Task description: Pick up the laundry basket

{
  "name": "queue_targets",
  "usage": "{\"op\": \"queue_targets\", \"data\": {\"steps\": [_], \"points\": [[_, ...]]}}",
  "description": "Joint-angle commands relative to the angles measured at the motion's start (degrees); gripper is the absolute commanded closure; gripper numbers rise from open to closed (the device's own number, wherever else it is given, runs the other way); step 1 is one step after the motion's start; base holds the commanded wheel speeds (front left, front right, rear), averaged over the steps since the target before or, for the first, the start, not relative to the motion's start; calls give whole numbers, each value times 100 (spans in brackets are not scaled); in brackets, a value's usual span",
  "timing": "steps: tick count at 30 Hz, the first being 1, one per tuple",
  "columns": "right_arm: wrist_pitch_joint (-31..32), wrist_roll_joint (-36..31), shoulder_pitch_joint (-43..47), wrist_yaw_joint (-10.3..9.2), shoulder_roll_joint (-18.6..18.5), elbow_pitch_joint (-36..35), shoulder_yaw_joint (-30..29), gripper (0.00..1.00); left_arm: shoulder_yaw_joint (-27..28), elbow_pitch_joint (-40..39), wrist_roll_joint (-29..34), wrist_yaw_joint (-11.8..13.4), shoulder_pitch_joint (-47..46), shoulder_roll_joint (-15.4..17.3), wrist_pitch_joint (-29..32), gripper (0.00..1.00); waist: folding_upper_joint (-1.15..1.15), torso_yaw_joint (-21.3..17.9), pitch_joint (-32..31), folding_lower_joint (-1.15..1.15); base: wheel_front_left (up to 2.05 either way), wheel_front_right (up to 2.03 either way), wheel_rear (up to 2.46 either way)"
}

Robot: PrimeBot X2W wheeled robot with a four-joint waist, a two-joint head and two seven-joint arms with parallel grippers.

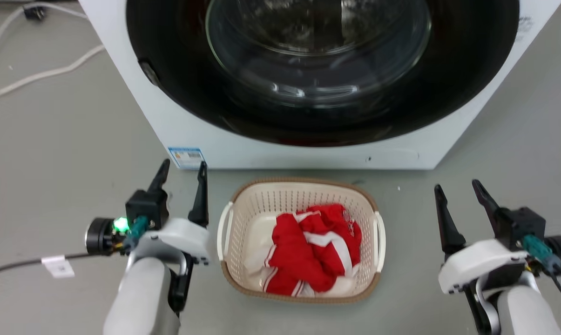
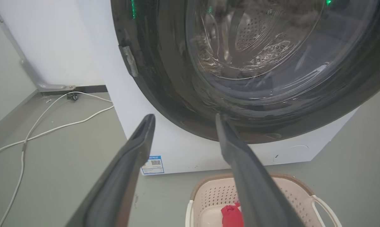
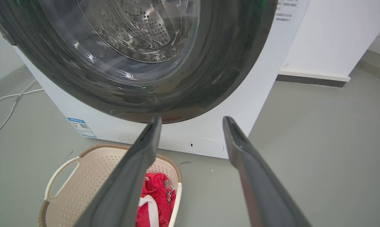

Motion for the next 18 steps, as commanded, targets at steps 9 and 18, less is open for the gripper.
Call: {"op": "queue_targets", "data": {"steps": [9, 18], "points": [[20, 147, -1000, -4, 15, 863, 228, 0, 58, 1061, -110, -161, -1048, 231, -11, 0, 0, -173, 1128, 0, 0, 0, 0], [314, 474, -2065, -4, 15, 2112, 531, 0, -38, 2235, -192, -365, -2018, 405, 208, 0, 0, -303, 1947, 0, 0, 0, 0]]}}
